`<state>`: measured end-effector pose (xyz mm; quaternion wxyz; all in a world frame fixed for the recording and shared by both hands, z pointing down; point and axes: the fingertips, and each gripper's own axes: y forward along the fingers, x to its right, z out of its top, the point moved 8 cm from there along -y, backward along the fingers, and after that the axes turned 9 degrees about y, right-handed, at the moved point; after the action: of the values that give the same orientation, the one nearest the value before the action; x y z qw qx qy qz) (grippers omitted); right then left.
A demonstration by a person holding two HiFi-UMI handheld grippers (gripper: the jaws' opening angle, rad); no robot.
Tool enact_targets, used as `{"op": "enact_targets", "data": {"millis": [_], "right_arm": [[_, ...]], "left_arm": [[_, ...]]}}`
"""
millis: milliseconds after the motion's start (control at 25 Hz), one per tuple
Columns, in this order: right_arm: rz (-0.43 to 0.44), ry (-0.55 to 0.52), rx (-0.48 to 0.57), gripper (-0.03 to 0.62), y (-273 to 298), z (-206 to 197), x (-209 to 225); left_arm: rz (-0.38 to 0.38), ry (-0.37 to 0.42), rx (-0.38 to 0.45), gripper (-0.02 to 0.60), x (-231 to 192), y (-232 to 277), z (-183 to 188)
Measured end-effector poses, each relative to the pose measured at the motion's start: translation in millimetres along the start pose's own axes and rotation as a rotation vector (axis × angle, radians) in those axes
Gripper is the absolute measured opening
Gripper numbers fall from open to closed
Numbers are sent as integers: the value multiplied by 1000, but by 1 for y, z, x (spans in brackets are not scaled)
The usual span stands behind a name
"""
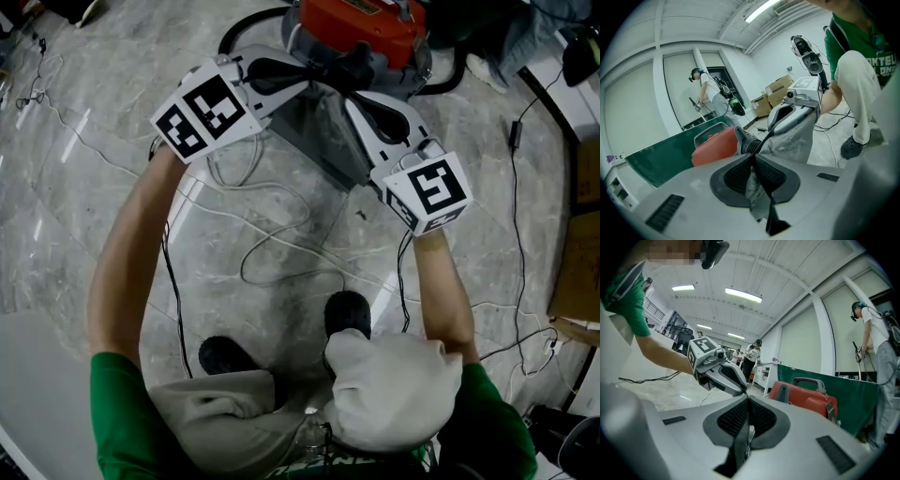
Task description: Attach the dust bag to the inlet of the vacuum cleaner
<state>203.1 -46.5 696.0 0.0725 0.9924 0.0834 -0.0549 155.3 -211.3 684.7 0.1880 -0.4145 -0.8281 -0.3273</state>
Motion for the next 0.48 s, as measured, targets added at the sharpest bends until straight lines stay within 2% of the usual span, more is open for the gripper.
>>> {"op": "enact_targets", "data": {"millis": [480], "right_arm": [[33,0,21,14,5,-1,6]], "left_arm": [[21,9,15,32,-4,1,-3]]}}
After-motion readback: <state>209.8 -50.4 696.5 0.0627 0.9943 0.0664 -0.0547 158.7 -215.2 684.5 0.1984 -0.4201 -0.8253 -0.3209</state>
